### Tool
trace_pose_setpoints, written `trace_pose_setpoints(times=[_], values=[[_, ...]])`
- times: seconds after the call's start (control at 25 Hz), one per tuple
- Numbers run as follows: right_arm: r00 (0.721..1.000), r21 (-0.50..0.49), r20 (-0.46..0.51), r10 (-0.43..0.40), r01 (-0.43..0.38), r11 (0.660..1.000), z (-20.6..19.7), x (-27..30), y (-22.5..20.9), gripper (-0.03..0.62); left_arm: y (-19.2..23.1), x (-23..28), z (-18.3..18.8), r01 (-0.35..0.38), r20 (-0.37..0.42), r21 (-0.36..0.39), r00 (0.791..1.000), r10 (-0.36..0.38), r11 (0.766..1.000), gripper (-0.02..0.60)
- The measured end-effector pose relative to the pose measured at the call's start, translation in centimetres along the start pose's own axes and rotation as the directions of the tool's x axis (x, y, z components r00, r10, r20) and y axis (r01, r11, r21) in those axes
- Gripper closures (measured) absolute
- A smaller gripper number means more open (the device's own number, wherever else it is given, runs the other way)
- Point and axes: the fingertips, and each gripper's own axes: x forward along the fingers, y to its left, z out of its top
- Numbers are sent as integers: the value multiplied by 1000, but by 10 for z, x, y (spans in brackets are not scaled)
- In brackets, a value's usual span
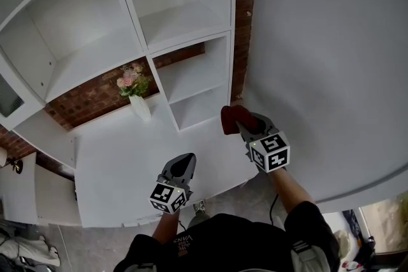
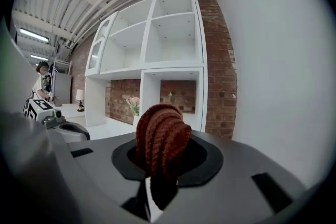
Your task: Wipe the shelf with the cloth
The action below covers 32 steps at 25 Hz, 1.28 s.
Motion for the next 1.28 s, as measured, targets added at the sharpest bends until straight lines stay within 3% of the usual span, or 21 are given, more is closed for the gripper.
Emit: trace_pose_setpoints(times=[0.28, 0.64, 0.92, 1.28], values=[[998, 160, -58, -32, 41, 986, -79, -33, 11, 494, -29, -3, -23, 3, -43, -12, 999, -3, 1000, 574], [985, 355, -171, -18, 78, 932, -168, -71, 41, 494, -55, -14, -51, -11, -102, -24, 995, 8, 1000, 574], [978, 394, -206, -31, 112, 912, -195, -93, 45, 496, -64, -31, -76, -41, -151, -54, 988, 33, 998, 574], [968, 392, -251, -26, 126, 912, -216, -110, 52, 499, -66, -43, -92, -74, -183, -64, 981, 61, 995, 574]])
